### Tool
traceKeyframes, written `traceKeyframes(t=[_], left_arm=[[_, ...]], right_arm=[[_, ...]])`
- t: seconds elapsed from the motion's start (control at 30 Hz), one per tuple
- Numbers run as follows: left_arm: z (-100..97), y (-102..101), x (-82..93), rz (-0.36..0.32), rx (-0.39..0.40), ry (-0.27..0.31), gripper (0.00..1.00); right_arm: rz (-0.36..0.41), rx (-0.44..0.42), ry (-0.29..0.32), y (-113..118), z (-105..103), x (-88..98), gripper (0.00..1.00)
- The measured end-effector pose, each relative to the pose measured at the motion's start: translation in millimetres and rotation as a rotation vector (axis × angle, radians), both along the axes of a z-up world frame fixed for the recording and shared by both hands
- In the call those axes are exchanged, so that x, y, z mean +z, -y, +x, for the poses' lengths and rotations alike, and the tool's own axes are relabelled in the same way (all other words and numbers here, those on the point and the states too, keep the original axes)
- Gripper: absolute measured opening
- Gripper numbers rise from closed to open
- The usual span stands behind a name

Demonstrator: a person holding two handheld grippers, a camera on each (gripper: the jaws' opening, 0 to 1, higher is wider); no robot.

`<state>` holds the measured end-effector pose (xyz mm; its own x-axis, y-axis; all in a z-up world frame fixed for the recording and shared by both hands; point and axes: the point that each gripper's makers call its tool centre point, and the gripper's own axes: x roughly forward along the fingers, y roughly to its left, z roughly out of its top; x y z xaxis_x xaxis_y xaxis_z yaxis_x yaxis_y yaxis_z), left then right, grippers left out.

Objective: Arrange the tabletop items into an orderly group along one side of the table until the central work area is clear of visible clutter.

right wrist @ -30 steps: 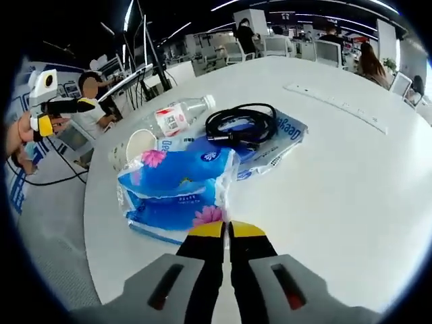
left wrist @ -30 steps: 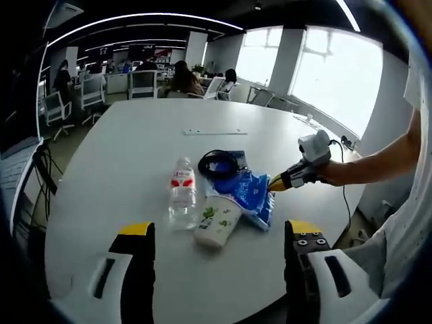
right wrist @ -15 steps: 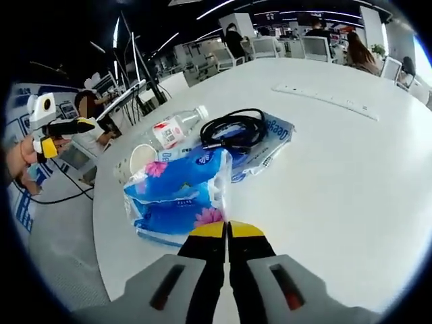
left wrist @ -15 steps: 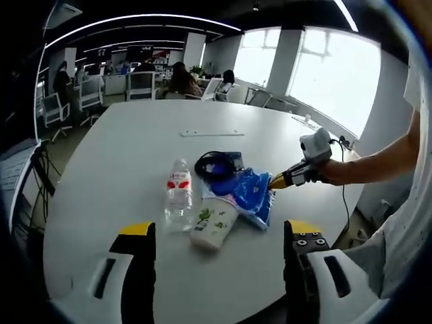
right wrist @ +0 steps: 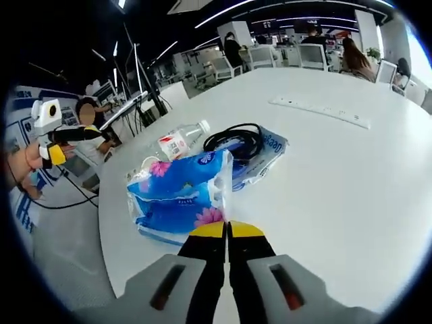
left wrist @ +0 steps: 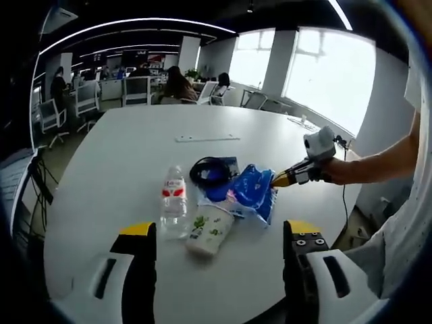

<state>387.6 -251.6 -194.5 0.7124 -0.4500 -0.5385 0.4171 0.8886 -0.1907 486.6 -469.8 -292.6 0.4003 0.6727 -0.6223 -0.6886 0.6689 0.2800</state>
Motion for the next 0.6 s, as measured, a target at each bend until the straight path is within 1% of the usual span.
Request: traceKeyframes(t=[0.2,0.3,0.4,0.6], left_arm=[[5.3,8.4,6.6,0.006,-0.027,0.019,0.77],[9.0,14.8,11.4,0.005,-0.045,0.031,0.77],[14.3,22.3,15.7,0.009,-0.068,0.042,0.77],[26.0,39.6,26.7,0.004,-0.111,0.076,0.77]], right_arm=[[0.028,-0.036,0.022,4.4,0.6,17.2,0.00],[0.037,-0.060,0.039,7.1,0.4,29.3,0.00],[0.062,-0.077,0.057,7.8,-0.3,42.6,0.00],[0.084,-0.109,0.088,15.6,0.2,62.2,0.00]])
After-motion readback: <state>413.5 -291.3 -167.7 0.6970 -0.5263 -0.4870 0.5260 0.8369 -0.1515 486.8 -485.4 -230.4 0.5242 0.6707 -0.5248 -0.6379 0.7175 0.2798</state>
